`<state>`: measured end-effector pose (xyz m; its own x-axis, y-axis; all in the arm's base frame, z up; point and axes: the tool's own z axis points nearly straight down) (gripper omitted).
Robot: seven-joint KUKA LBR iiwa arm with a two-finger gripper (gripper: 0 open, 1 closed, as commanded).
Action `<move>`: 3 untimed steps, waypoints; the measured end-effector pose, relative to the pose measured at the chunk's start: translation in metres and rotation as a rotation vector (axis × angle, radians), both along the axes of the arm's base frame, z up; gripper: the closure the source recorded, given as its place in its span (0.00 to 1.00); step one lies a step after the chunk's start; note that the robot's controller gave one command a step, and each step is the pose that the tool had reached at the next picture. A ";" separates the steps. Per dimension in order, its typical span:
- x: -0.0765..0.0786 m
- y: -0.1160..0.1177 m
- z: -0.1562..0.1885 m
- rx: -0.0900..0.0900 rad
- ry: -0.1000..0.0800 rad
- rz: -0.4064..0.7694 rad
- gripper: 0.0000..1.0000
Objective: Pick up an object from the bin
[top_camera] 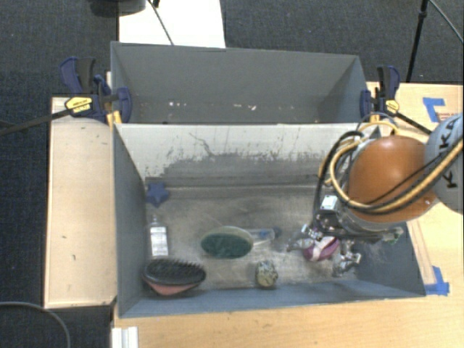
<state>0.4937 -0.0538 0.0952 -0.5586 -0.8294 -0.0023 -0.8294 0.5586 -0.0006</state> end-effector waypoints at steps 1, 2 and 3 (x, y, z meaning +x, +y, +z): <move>0.050 -0.028 -0.012 -0.001 -0.003 0.135 0.00; 0.050 -0.027 -0.012 0.000 -0.001 0.131 1.00; 0.030 -0.028 0.140 -0.003 -0.006 0.180 1.00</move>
Offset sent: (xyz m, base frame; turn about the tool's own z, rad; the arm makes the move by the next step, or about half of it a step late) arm 0.0489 -0.0275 -0.0125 -0.1373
